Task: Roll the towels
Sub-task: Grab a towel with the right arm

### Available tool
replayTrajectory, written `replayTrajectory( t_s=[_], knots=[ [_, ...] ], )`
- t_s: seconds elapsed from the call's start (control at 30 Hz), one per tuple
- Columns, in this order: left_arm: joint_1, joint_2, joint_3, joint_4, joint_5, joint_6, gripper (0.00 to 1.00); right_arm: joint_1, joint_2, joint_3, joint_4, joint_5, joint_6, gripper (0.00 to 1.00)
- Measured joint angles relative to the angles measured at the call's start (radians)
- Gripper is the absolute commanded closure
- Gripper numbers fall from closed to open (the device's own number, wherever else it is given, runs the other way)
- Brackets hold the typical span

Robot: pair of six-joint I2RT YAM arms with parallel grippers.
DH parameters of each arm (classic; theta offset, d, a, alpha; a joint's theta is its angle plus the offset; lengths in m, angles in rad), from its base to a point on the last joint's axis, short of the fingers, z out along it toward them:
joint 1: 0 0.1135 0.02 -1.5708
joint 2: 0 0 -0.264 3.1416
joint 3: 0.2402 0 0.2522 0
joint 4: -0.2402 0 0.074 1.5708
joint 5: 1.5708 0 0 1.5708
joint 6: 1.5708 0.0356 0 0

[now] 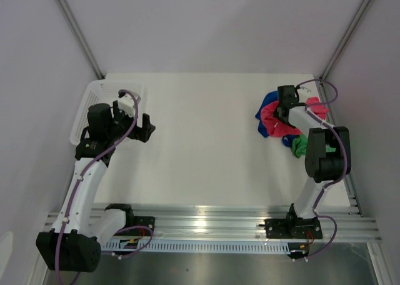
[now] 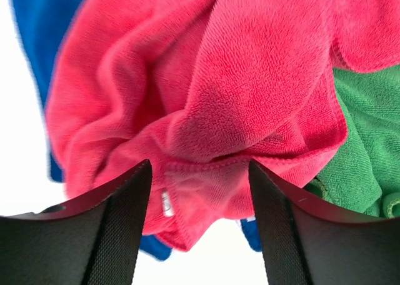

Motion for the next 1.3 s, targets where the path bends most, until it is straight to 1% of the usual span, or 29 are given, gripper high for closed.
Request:
replayTrajectory(
  t_s=[0.03, 0.07, 0.13, 0.17, 0.2, 0.33, 0.53, 0.6, 0.63, 0.67, 0.8, 0.97, 1.03, 1.1, 1.2, 1.3],
  knots=[
    [0.000, 0.000, 0.000, 0.000, 0.002, 0.000, 0.07, 0.000, 0.012, 0.000, 0.000, 0.005, -0.001, 0.39],
    [0.000, 0.000, 0.000, 0.000, 0.002, 0.000, 0.07, 0.000, 0.024, 0.000, -0.001, 0.008, -0.003, 0.47],
    [0.000, 0.000, 0.000, 0.000, 0.003, 0.000, 0.07, 0.000, 0.041, 0.000, -0.006, 0.016, -0.009, 0.53],
    [0.000, 0.000, 0.000, 0.000, 0.003, 0.000, 0.07, 0.000, 0.047, 0.000, -0.010, 0.023, -0.011, 0.60],
    [0.000, 0.000, 0.000, 0.000, 0.003, 0.000, 0.07, 0.000, 0.050, 0.000, -0.014, 0.029, -0.016, 0.63],
    [0.000, 0.000, 0.000, -0.003, 0.006, 0.000, 0.07, 0.002, 0.040, -0.016, -0.006, 0.045, -0.024, 0.71],
    [0.000, 0.000, 0.000, -0.012, 0.010, 0.000, 0.07, 0.006, -0.031, -0.075, -0.006, 0.062, -0.046, 0.73],
    [0.000, 0.000, 0.000, -0.012, 0.010, 0.000, 0.07, 0.008, -0.064, -0.090, -0.008, 0.070, -0.058, 0.87],
    [0.000, 0.000, 0.000, -0.013, 0.010, 0.000, 0.07, 0.008, -0.079, -0.094, -0.008, 0.074, -0.065, 0.96],
    [0.000, 0.000, 0.000, -0.013, 0.010, 0.000, 0.07, 0.008, -0.090, -0.097, -0.008, 0.076, -0.071, 1.00],
    [0.000, 0.000, 0.000, -0.016, 0.010, 0.001, 0.07, 0.008, -0.142, -0.097, -0.014, 0.082, -0.090, 1.00],
    [0.000, -0.001, 0.000, -0.019, 0.014, 0.006, 0.07, 0.011, -0.253, -0.068, -0.060, 0.093, -0.131, 1.00],
    [0.000, -0.002, 0.000, -0.025, 0.024, 0.009, 0.06, 0.014, -0.296, 0.000, -0.091, 0.087, -0.154, 1.00],
    [0.000, -0.003, 0.004, -0.037, 0.031, 0.010, 0.06, 0.026, -0.326, 0.123, -0.095, 0.064, -0.177, 1.00],
    [0.000, -0.005, 0.021, -0.053, 0.039, 0.017, 0.05, 0.081, -0.332, 0.372, -0.087, 0.010, -0.208, 1.00],
    [0.000, -0.006, 0.057, -0.076, 0.052, 0.026, 0.04, 0.203, -0.287, 0.667, -0.081, -0.048, -0.244, 1.00]
  ],
)
